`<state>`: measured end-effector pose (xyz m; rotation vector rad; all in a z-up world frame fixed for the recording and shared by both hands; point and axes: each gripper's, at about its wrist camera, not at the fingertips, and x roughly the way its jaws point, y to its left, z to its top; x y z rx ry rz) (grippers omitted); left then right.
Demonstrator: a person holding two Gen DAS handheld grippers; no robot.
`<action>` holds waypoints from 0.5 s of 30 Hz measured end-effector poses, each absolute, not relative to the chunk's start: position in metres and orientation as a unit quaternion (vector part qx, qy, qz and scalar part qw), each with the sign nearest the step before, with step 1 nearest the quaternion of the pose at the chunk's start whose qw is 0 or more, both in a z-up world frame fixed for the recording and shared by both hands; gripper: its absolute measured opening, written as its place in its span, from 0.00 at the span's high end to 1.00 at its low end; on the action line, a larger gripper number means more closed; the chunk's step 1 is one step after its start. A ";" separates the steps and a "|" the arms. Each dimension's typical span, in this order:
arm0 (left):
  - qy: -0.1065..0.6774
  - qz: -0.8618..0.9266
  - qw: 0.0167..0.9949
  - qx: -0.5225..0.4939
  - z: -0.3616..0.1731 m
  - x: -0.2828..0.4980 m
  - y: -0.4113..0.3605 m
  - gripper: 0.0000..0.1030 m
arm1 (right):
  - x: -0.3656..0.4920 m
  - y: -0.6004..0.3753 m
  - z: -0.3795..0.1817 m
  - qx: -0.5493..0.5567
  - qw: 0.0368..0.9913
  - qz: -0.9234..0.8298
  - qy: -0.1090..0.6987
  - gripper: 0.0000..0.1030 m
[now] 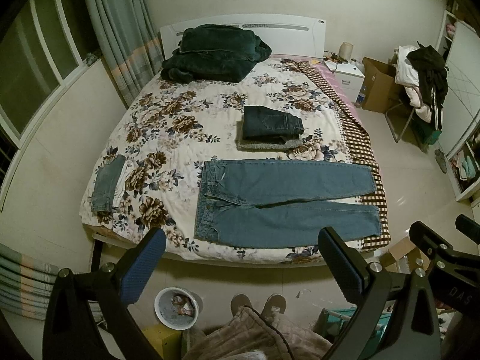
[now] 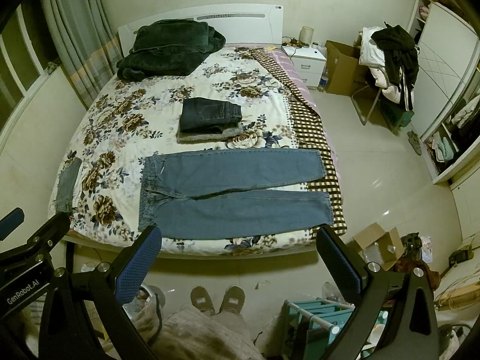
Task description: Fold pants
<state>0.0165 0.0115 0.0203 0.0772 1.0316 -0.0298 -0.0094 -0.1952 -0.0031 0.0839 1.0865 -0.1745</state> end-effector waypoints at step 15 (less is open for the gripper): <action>0.489 -0.012 0.871 0.035 0.033 0.019 0.009 0.00 | -0.002 -0.177 0.011 0.041 0.854 -0.081 0.512 0.00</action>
